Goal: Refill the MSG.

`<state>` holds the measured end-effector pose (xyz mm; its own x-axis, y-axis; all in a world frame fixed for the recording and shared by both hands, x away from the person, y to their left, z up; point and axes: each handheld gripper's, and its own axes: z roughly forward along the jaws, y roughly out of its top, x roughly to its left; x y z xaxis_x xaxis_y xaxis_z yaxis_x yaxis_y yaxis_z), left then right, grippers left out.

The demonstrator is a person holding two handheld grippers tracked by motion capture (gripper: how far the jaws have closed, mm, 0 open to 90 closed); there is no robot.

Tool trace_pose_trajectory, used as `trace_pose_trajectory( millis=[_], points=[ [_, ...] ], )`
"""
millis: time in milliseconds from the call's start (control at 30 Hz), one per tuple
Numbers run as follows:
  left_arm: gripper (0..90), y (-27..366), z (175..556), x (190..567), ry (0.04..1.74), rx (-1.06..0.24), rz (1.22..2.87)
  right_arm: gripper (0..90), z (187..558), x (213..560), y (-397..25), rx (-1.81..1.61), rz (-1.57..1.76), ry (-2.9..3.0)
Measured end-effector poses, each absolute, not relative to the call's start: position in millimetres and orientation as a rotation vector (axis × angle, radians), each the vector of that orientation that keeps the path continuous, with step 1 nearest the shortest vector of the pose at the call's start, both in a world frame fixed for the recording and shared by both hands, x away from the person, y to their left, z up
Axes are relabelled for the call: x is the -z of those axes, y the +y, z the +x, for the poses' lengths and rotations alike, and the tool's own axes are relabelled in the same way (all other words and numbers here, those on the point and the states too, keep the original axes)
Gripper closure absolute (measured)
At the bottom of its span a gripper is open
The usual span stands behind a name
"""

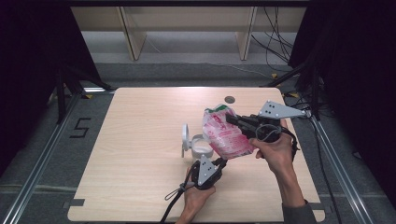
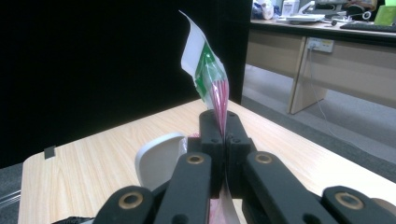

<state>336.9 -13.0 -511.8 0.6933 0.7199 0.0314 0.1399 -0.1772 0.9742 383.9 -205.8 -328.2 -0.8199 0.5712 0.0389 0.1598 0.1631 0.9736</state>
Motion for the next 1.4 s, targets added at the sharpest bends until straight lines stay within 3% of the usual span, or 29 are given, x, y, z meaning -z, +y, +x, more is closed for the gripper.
trace_pose_trajectory(
  millis=[733,1400],
  points=[
    [81.5,-17.7,331.3,517.2,0.690,-0.534,1.678,90.0,378.1,337.6,-219.1,-1.699,0.739,2.037],
    [65.3,-17.9,327.4,513.8,0.695,-0.456,1.717,90.0,377.7,347.4,-226.5,-1.625,0.790,2.054]
  ],
)
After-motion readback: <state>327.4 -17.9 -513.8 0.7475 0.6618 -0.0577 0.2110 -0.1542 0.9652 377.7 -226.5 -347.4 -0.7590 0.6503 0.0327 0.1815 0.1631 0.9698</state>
